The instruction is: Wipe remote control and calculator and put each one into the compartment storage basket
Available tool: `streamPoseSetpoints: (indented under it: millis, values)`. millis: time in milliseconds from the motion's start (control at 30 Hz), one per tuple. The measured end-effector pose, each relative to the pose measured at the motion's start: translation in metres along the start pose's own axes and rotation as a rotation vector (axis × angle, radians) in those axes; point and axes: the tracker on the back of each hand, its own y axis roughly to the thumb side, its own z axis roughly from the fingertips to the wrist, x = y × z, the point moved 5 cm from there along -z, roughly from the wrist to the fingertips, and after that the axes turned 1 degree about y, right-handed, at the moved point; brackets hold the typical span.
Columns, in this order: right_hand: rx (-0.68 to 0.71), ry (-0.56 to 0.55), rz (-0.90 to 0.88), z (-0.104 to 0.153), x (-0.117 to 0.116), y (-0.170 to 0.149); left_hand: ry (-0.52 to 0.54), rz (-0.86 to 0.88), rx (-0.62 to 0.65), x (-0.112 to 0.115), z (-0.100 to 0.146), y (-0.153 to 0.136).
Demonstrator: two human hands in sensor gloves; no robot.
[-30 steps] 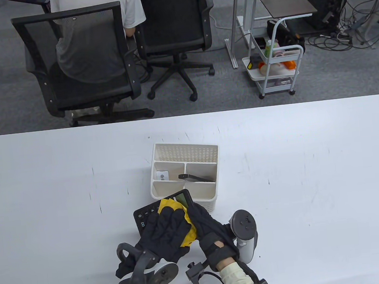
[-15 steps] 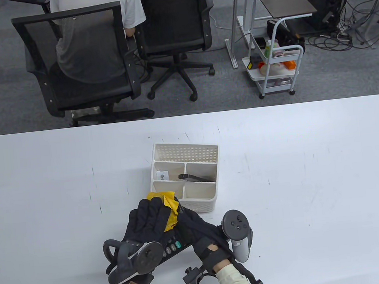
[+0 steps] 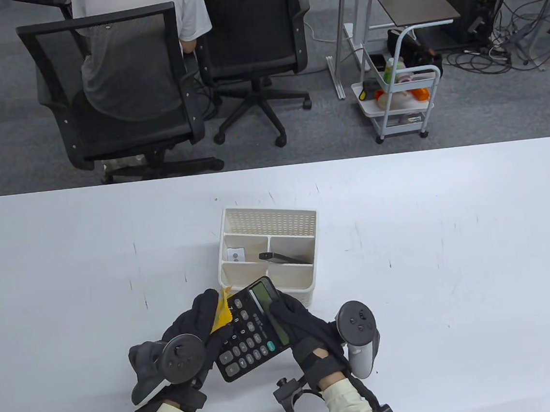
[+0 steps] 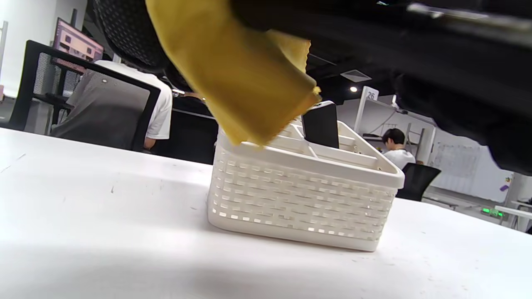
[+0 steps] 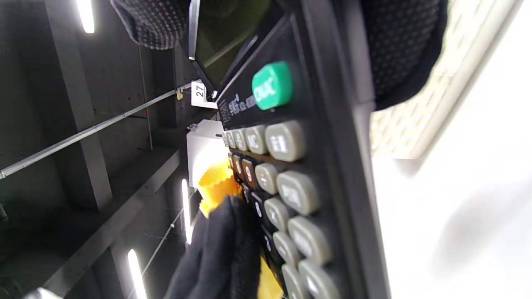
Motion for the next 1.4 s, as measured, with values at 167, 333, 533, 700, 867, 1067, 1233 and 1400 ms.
streamPoseSetpoints:
  millis: [167, 333, 533, 700, 867, 1067, 1233, 1400]
  values:
    - [-0.005, -0.015, 0.014, -0.001, 0.004, 0.001, -0.022, 0.214, -0.016, 0.002, -0.001, -0.009]
    - [0.000, 0.010, 0.057, -0.002, -0.003, 0.000, -0.002, 0.169, -0.006, 0.000, -0.001, -0.005]
    - [0.029, 0.110, 0.188, 0.000, -0.027, 0.002, -0.042, 0.194, 0.062, 0.004, -0.002, 0.013]
    - [0.060, 0.090, 0.236, 0.001, -0.031, 0.009, -0.044, 0.234, 0.061, 0.004, -0.003, 0.007]
    - [0.073, 0.056, 0.212, 0.000, -0.017, 0.013, -0.110, 0.317, 0.031, 0.007, -0.004, -0.007]
    - [0.066, -0.042, 0.105, -0.003, 0.006, 0.010, -0.145, 0.413, -0.009, 0.008, -0.006, -0.024]
    - [0.086, -0.032, 0.089, -0.005, 0.006, 0.009, -0.132, 0.462, -0.001, 0.005, -0.008, -0.025]
    - [0.112, -0.018, 0.015, -0.006, 0.008, 0.015, 0.087, 0.593, 0.047, -0.022, -0.003, -0.025]
